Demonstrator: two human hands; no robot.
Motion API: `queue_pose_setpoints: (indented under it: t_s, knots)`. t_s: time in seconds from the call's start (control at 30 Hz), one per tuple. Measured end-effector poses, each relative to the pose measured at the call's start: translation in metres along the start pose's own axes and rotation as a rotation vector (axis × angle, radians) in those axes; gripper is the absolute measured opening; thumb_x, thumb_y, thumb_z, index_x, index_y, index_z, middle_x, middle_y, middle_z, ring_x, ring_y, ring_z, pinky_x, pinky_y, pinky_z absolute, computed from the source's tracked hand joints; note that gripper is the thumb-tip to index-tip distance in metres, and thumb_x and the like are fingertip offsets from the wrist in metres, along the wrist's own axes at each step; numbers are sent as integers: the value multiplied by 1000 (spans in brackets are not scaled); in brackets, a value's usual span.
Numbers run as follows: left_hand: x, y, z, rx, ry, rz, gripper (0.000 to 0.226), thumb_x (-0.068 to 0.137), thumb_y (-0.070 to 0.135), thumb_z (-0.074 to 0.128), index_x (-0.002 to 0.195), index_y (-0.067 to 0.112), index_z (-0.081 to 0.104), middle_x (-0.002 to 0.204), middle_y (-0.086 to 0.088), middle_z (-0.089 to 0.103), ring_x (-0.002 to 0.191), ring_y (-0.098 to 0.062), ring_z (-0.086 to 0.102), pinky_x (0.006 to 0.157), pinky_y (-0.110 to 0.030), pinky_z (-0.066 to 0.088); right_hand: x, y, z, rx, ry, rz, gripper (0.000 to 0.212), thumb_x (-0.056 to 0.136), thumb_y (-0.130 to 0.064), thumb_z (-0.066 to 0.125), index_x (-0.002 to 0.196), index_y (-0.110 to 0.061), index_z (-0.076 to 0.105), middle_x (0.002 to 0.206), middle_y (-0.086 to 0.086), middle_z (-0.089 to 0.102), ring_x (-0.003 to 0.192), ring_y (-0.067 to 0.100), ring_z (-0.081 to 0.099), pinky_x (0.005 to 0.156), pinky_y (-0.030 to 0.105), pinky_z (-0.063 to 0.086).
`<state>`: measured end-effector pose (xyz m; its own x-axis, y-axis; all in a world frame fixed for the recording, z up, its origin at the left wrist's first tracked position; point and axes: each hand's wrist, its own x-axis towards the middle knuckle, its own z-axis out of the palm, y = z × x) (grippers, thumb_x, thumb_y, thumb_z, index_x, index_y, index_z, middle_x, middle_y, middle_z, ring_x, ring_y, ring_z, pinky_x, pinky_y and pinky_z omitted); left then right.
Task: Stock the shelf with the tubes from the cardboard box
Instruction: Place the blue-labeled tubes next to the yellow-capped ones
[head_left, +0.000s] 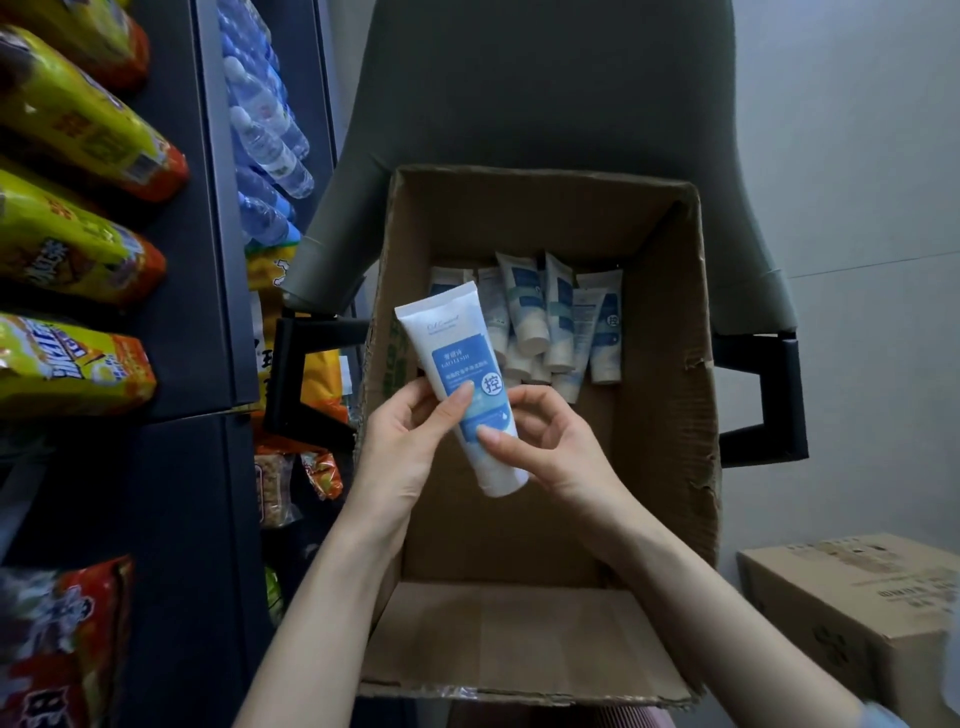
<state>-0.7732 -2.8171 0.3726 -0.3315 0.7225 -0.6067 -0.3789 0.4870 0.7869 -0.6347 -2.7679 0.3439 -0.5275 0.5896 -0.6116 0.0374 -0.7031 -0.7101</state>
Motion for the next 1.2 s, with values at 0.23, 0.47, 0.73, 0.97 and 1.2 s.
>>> queue_pose_setpoints:
  t_s: [0.23,0.47,0.73,0.97,1.2]
  knots:
    - [0,7,-14,-125,110,47,31,77,29,65,106,20,67,105,1,73,99,-13,68,80,-22,54,33,-18,-20,-67,18,19,43,77,-44,66,114,-22,59,115,-2,66,106,12,65,81,30,57]
    - [-4,17,-36,-145,120,94,30,79,27,61,107,21,65,103,4,73,93,-10,69,71,-20,55,107,-18,-44,-441,335,-68,54,89,-34,63,135,-14,44,132,1,50,121,17,49,91,27,43]
    - [-4,11,-47,-184,108,68,29,79,25,60,108,22,65,103,4,73,92,-10,70,66,-21,55,156,-13,-39,-741,451,15,56,91,-30,61,138,-8,41,134,9,54,120,24,53,85,25,41]
    - [-3,9,-51,-187,127,64,31,79,26,60,109,22,64,103,5,73,91,-8,69,65,-20,54,163,-16,-39,-768,428,148,51,84,-27,71,127,-9,48,122,10,59,107,24,60,85,31,51]
    - [-9,12,-57,-189,145,84,29,80,28,60,109,23,64,103,5,73,93,-8,69,63,-20,54,142,-10,-34,-527,289,318,59,81,-21,74,131,-8,45,117,11,59,101,24,61,80,35,55]
